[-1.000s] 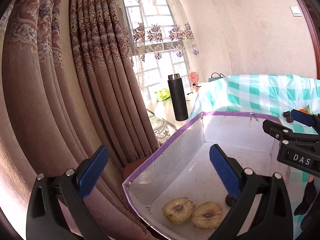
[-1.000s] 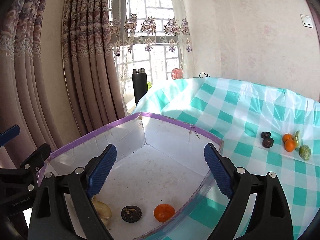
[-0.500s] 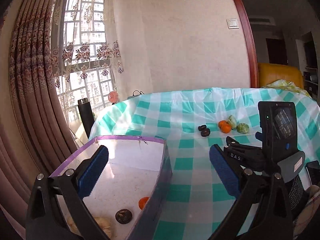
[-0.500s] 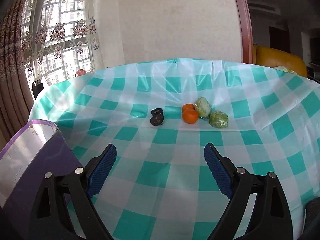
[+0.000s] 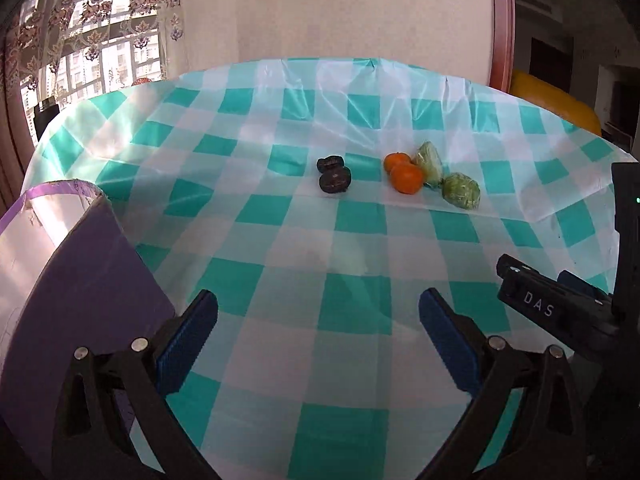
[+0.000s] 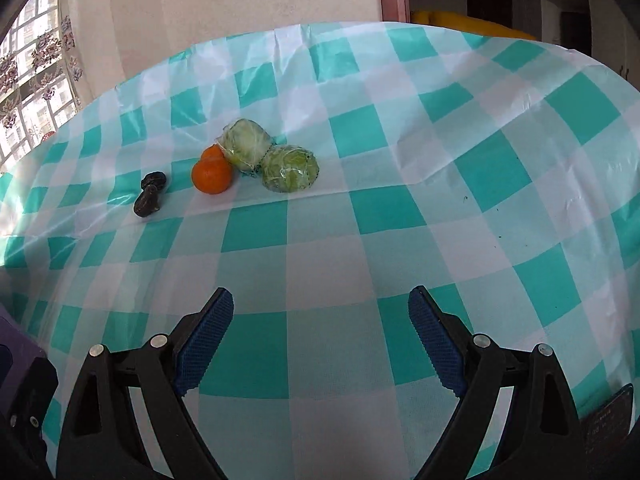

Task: Organize fruits
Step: 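Withdraw both open tools from the box back toward the table, then grasp a dark round fruit with the left tool while the right tool grasps a wrapped cabbage, then carry the dark fruit and cabbage in both tools over the box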

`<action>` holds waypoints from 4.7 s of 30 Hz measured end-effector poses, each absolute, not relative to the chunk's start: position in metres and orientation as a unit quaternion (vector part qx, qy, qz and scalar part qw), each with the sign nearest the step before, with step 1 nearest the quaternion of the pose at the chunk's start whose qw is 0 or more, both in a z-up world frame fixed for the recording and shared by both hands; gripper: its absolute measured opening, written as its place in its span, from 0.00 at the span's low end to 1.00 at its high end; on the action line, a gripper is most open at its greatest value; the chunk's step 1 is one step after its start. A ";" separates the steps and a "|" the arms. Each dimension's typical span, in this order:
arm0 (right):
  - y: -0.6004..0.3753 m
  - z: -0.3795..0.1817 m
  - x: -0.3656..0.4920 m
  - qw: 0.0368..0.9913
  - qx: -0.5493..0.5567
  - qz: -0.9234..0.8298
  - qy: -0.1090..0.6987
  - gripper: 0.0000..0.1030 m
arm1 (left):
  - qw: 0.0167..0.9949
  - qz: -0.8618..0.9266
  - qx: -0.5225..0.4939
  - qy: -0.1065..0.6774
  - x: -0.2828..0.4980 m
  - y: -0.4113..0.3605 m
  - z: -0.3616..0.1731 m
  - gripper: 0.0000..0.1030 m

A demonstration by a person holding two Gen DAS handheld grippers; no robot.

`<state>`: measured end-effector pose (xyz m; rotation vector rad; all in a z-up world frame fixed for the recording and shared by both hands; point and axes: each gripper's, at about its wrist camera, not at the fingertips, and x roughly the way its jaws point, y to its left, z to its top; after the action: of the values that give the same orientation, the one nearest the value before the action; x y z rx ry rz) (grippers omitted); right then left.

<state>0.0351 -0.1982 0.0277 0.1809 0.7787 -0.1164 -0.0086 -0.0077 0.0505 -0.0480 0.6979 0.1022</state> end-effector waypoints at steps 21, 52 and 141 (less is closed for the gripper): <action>-0.212 0.019 0.119 0.903 0.118 0.005 0.414 0.72 | 0.903 0.038 -0.144 0.404 0.104 0.029 0.015 0.98; -0.197 0.021 0.214 0.902 0.096 0.010 0.421 0.56 | 0.904 0.035 -0.131 0.406 0.220 0.028 0.017 0.39; -0.056 0.089 -0.118 0.900 0.096 0.294 0.307 0.56 | 0.982 0.079 -0.066 0.160 -0.253 0.096 0.138 0.39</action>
<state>-0.1181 -0.0562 0.0888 0.1983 0.6363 0.6077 -0.2530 0.0963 0.1380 -0.1327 0.3225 0.1597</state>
